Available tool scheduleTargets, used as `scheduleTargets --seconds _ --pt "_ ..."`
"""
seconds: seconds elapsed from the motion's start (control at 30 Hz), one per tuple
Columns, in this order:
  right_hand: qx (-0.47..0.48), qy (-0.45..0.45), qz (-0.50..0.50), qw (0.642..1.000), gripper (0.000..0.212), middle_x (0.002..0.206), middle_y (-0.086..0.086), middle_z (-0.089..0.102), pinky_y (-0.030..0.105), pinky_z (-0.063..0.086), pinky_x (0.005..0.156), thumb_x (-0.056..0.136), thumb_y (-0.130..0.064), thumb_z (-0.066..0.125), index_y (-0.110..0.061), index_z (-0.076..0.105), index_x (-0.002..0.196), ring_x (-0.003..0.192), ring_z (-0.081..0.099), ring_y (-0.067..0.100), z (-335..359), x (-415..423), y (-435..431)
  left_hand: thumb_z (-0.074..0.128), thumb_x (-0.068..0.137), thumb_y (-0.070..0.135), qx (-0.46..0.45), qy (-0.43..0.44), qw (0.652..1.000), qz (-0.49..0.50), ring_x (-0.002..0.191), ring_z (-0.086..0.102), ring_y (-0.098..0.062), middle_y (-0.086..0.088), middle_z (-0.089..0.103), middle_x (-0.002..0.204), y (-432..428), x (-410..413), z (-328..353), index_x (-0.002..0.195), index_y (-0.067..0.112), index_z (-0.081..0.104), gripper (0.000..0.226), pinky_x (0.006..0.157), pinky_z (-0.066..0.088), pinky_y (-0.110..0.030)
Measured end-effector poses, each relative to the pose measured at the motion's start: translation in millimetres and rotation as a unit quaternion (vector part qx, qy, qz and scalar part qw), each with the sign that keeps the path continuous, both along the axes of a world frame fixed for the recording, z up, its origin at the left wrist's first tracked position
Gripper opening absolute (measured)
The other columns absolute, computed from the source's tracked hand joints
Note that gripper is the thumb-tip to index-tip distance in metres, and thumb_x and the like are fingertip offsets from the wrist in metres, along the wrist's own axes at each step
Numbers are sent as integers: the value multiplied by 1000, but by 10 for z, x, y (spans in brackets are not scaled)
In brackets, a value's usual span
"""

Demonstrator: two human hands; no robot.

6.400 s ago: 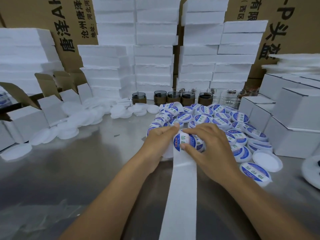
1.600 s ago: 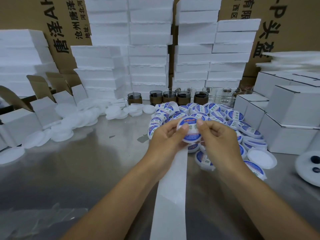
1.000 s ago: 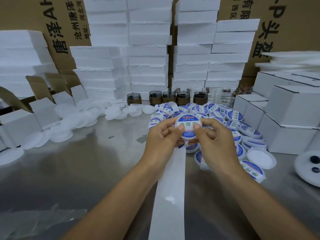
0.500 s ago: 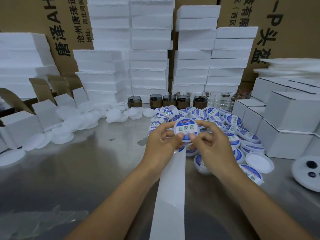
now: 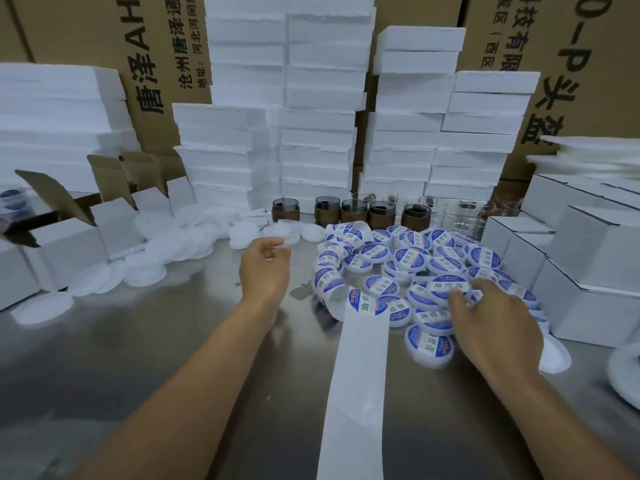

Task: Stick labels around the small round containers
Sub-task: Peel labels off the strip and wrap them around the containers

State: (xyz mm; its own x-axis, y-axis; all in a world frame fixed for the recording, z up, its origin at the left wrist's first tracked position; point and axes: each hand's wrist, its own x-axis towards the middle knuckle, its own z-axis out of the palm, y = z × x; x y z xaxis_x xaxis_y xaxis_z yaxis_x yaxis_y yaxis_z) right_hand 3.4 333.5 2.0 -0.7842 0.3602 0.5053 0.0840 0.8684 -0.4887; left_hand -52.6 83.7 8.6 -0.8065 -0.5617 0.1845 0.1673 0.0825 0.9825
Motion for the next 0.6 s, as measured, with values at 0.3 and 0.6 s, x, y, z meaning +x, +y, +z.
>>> scheduleTargets --seconds 0.3,0.6 --pt "165 -51 -30 985 54 105 14 68 39 45 80 87 -43 50 -10 48 130 103 57 33 118 20 -191 54 94 23 -161 -70 976 127 110 55 -29 -15 58 122 -849 -773 178 120 7 55 30 90 40 -30" --pt "183 -62 -27 981 51 95 16 70 43 45 79 82 -40 59 -8 57 122 99 59 36 112 -31 -199 53 92 42 -392 -233 888 52 123 43 -37 -19 46 135 -996 -1165 -17 131 3 44 56 101 35 -43"
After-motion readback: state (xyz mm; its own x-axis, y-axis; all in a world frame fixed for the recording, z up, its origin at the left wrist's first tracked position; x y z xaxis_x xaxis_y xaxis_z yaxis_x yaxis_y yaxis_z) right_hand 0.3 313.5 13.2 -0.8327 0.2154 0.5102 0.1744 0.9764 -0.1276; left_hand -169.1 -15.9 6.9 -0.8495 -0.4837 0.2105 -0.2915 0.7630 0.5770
